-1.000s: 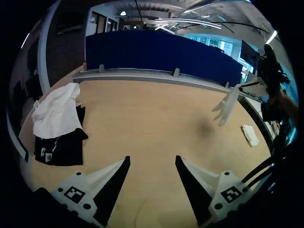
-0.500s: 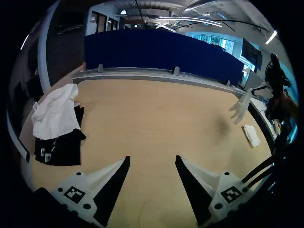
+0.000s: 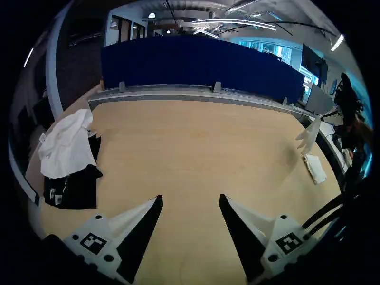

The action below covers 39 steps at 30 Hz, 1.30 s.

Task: Fold towel

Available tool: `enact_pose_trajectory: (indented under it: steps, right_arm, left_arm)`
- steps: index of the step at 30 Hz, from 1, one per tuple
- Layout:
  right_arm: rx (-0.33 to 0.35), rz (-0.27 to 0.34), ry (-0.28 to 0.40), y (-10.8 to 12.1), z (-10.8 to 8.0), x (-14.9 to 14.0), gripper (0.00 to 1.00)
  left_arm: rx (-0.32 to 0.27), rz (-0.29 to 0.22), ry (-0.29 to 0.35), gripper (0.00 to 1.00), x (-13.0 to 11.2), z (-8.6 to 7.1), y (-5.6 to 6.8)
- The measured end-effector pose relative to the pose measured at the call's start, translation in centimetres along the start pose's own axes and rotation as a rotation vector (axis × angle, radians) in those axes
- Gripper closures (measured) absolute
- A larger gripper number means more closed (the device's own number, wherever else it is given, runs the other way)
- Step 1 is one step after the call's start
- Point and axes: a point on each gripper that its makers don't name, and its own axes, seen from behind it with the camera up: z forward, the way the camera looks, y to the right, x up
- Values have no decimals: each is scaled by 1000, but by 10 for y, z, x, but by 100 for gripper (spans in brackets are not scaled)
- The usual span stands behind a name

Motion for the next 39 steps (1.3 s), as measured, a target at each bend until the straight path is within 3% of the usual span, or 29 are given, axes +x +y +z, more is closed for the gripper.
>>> enact_pose_trajectory:
  steps: [8,19,39]
  right_arm:
    - [-14,27,-29,16,-3,-27,97]
    - [-25,38,-53,15,-15,-53,97]
    - [-74,103,-201,-3,-48,-167,97]
  left_arm:
    - [1,9,-3,12,2,1,7]
    - [-1,19,-3,12,4,-2,13]
    - [-27,52,-6,12,6,-3,26]
